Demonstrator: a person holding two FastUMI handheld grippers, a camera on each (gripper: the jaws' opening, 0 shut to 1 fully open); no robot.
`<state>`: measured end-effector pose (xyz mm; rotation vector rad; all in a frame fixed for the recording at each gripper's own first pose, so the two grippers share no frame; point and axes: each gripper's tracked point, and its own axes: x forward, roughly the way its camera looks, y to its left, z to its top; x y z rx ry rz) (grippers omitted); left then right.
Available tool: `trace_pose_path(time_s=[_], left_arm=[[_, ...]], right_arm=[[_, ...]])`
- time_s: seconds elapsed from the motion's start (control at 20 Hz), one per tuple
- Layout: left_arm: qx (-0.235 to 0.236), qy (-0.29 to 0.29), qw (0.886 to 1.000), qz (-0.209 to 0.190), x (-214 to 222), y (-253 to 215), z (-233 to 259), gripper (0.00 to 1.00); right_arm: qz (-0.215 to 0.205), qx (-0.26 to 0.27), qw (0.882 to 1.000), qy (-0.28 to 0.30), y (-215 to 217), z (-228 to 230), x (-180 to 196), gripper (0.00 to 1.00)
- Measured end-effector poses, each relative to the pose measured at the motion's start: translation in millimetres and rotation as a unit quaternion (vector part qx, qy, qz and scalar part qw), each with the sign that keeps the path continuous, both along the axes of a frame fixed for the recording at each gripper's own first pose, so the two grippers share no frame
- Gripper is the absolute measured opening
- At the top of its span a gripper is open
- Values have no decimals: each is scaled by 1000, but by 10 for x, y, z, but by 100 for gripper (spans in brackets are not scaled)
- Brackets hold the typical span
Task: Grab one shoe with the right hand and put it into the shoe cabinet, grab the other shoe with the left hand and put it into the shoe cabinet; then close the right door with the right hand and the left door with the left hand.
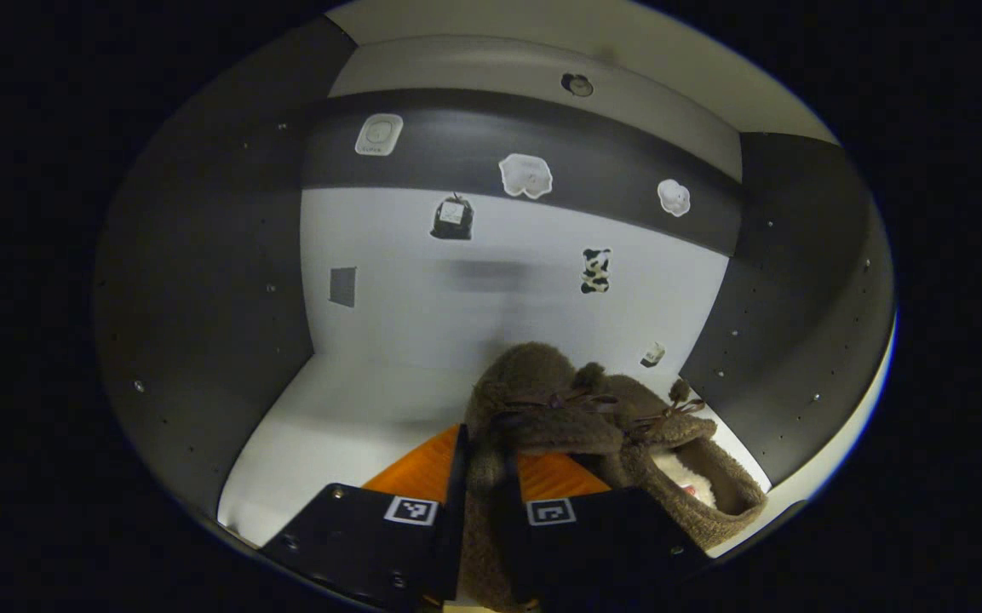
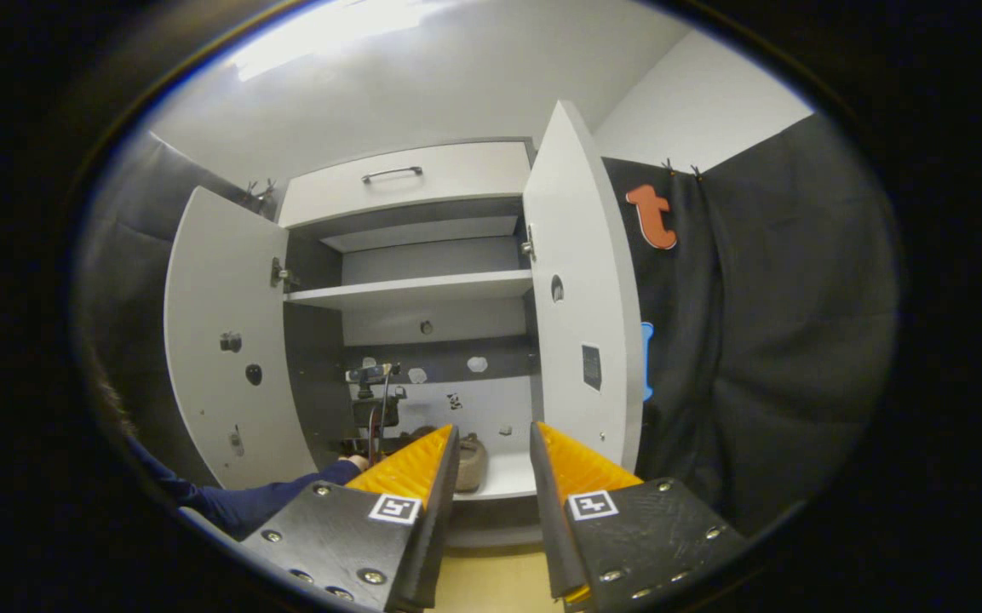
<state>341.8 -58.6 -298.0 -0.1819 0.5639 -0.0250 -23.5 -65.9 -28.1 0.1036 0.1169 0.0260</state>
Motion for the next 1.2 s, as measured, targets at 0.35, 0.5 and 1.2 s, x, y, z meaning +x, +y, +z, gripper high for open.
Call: trace_pose_path(time_s=[0.35,0.5,1.2], left_arm=[[34,-5,999,-13,-243,108,259,61],[29,-31,999,-18,-425,108,532,99],[16,-158,985,-65,-1866,219,1997,97]], right_arm=[[-58,-35,998,-16,-528,101,-179,48],[-95,-56,994,-10,-900,38,-177,51],[-118,-50,991,25,-1404,-433,270,83]])
